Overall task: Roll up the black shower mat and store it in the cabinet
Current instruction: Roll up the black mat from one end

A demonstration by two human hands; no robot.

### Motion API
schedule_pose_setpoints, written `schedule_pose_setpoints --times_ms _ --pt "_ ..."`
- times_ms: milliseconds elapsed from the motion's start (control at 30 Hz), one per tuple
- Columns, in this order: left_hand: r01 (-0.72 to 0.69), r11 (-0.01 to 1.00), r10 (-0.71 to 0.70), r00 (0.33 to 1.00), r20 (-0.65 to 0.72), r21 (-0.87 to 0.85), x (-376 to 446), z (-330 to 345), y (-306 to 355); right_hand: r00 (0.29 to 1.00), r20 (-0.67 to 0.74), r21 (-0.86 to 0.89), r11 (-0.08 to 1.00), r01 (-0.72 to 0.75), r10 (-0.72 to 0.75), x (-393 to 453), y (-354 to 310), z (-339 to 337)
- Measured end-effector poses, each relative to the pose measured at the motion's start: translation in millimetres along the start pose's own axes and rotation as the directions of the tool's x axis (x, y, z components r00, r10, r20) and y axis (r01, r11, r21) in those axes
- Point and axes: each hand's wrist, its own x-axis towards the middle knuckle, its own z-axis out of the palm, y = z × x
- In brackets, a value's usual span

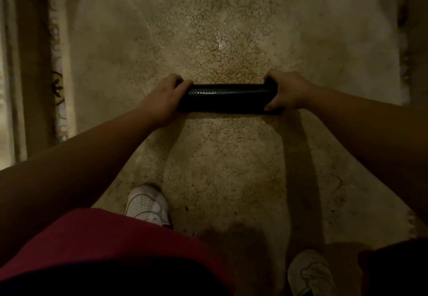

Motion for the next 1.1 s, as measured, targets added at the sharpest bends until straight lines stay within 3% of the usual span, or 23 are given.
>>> schedule_pose_setpoints --times_ms 67,133,267,400,567,667,767,833,933,1033,1100 --pt "0.018 0.998 -0.020 1.000 -0.015 -0.065 1 -2 -3 0.999 -0.028 0.055 0.998 0.019 -0.017 0 5 3" --pt "0.035 0.993 -0.037 0.999 -0.018 -0.111 3 -3 -5 0.984 -0.152 0.029 0.995 0.094 -0.089 -9 13 16" --pt "0.048 0.990 -0.049 0.999 -0.003 -0.131 5 -5 -10 0.946 -0.270 -0.273 0.956 0.106 -0.182 -28 18 46" --pt "0.055 0.997 -0.053 0.998 0.039 -0.062 7 -8 -14 0.968 -0.192 -0.222 0.968 0.119 -0.163 -11 12 20" --pt "0.205 0.953 -0.149 0.959 0.241 -0.224 20 -23 -27 0.996 -0.039 -0.081 0.994 0.078 -0.081 -5 3 -3" --pt "0.316 0.900 -0.231 0.931 0.284 -0.301 11 -32 -41 0.999 0.051 0.132 0.991 -0.021 0.014 -11 4 -3" --pt "0.442 0.710 -0.355 0.897 0.262 -0.549 -15 -35 -51 0.993 0.112 0.435 0.897 -0.079 0.034 -18 6 0" --pt "0.455 0.464 -0.388 0.876 0.287 -0.760 -32 -34 -52 0.987 0.152 0.634 0.760 -0.144 0.061 -21 5 2" --pt "0.444 0.142 -0.407 0.841 0.356 -0.885 -47 -31 -46 0.979 0.183 0.826 0.526 -0.202 0.088 -22 0 4" --pt "0.362 -0.037 -0.430 0.835 0.342 -0.931 -52 -27 -38 0.982 0.160 0.892 0.412 -0.188 0.102 -25 -5 4" --pt "0.319 -0.083 -0.432 0.842 0.323 -0.944 -53 -30 -36 0.983 0.154 0.919 0.351 -0.181 0.103 -28 -6 4"
